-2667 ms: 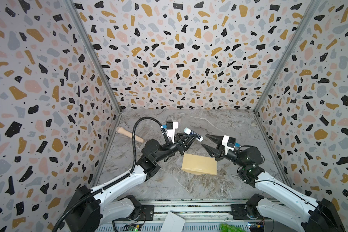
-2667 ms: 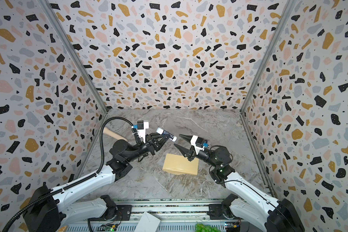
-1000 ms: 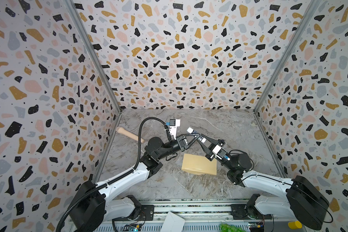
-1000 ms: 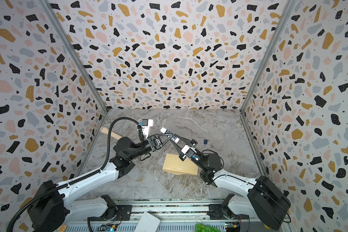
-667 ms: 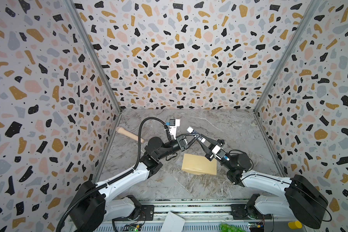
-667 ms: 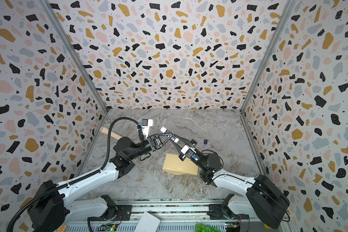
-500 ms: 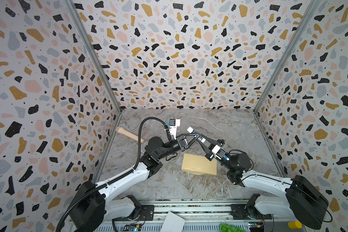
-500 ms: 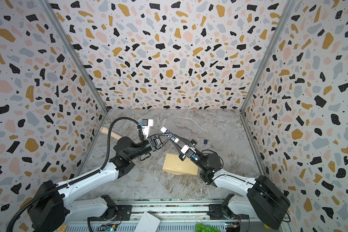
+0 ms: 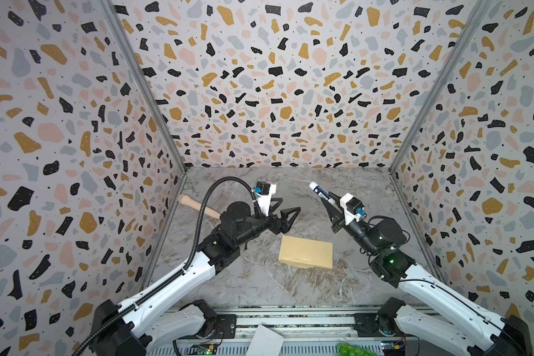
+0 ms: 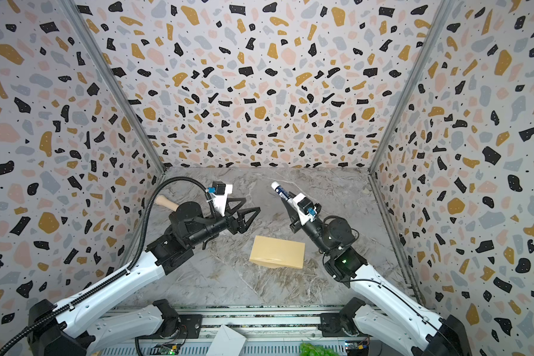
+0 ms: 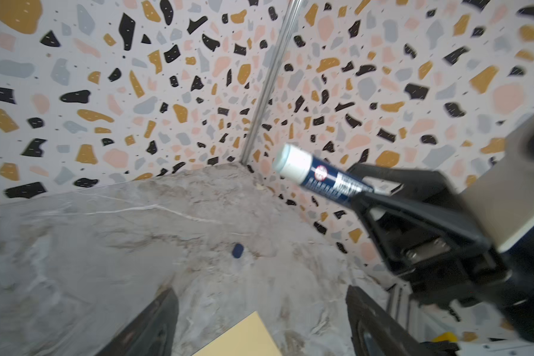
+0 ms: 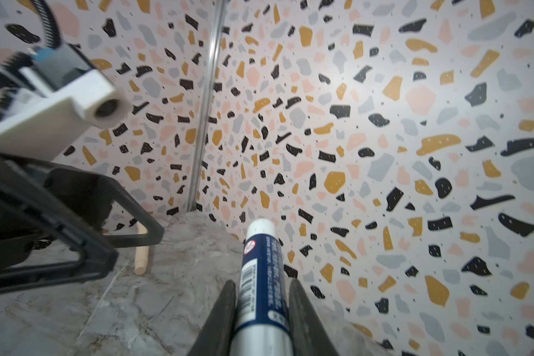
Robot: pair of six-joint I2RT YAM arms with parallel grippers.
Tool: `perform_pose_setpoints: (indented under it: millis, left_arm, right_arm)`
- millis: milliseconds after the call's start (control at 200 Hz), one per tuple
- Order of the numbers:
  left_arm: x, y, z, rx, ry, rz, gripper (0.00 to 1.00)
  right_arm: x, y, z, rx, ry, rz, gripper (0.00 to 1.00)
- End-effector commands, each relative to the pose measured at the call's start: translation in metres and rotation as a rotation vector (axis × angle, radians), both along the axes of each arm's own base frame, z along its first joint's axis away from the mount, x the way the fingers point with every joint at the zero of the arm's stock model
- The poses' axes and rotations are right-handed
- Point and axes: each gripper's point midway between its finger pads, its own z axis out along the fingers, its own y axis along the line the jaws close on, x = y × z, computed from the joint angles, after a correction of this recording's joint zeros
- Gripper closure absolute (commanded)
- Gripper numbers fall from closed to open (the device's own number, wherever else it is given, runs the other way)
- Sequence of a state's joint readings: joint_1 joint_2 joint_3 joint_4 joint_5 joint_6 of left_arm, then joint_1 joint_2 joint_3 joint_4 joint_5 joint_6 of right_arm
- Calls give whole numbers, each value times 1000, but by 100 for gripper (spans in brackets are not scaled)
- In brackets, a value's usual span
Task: Place the letter into the envelope and seal it
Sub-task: 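Pull the glue stick away with right gripper while left gripper releases and lowers, then grasp the yellow envelope edge with the left gripper and lift it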
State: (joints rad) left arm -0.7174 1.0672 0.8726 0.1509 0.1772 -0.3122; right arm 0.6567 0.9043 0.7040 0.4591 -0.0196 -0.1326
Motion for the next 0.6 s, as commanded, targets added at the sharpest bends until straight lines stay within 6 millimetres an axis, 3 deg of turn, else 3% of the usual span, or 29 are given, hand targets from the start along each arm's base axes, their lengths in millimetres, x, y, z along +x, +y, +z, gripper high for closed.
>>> perform_pose_setpoints:
  millis: [0,90,205,385,596]
  left_arm:
    - [5,5,-36,258,-65,25,14]
    - [-2,-11,-55,340,-56,-36,15]
    - [-12,-34,-89,472,5,-148,20]
    - [-42,-64,-141,647,31,-304,23]
    - [-67,-79,-172,767,-18,-404,24]
  right_arm:
    - [17,-19,-51,-92,341,-107,100]
    - [25,-29,-84,-190,501,-191,100]
    - [33,-57,-121,-283,643,-363,100]
    - [34,-73,-137,-318,737,-342,100]
    - [31,-97,-150,-377,759,-433,100]
